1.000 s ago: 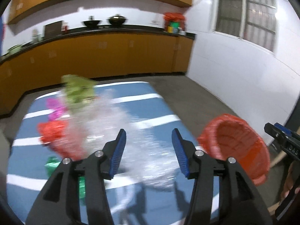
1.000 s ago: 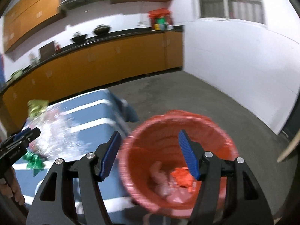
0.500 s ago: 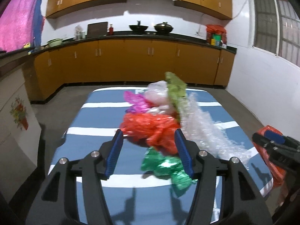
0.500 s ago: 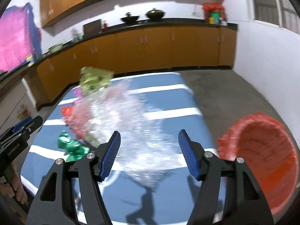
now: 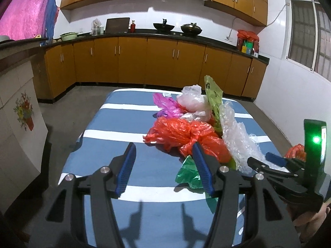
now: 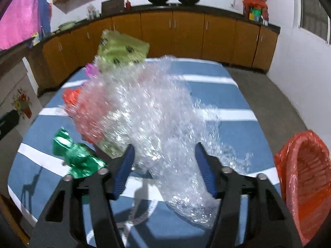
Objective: Collect trash
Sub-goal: 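Return both tools to the table and close the right tool on bubble wrap, then lift bubble wrap with the right tool while the left tool grasps another bubble wrap piece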
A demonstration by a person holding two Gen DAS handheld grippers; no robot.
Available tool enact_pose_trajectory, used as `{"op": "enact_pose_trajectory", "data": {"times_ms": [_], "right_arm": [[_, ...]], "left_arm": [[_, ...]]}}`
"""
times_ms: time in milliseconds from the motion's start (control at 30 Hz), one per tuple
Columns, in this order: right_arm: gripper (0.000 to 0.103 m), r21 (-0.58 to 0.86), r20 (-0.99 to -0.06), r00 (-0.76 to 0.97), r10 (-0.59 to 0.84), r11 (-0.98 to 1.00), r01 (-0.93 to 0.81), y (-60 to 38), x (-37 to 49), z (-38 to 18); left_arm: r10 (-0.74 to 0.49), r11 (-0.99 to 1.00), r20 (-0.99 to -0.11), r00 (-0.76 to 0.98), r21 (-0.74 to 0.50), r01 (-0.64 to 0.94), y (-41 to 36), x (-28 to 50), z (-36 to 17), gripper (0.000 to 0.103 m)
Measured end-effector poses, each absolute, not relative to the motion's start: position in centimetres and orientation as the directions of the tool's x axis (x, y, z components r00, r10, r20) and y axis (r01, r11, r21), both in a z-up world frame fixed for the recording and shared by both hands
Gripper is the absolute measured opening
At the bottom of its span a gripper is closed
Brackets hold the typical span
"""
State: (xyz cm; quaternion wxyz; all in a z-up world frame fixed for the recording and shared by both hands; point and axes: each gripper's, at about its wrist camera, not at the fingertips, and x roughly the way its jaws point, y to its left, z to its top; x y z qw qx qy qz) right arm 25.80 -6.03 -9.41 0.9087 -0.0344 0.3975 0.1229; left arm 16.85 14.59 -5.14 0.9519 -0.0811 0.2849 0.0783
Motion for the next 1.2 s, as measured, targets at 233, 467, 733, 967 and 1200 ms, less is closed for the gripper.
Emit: {"op": "enact_pose_trajectory", "data": {"times_ms": [233,467,733,967,1200], "right_arm": [[0.014,0.098,-0.737,0.642,0.209,0.974,-0.204,-8.2,25.3,-9.5],[0.011,0.136,-0.699,0.685,0.205,0.979,-0.154,-11.3,24.2,-8.1],[0.011,0.165,-0.663,0.722,0.196,0.980,-0.115,-14.3,23.0,-6.7],[0.011,0.182,-0.645,0.736,0.203,0.977,-0.110,-15.9,22.4,-5.9],[0.011,0.187,-0.636,0.747,0.195,0.978,-0.096,-17.1,21.8,-5.3]], "left_arm": [[0.073,0.979,-0.564,0.823,-0.115,-0.166,13.2,17.5,-5.5,0.057],[0.016,0.986,-0.569,0.822,-0.130,-0.109,10.9,18.7,-5.5,0.057],[-0.069,0.985,-0.592,0.803,-0.167,-0.038,7.0,21.6,-5.7,0.057],[-0.083,0.990,-0.624,0.777,-0.142,-0.008,3.9,24.6,-6.7,0.056],[-0.076,0.994,-0.693,0.717,-0.107,0.002,2.2,27.7,-8.6,0.015]]}}
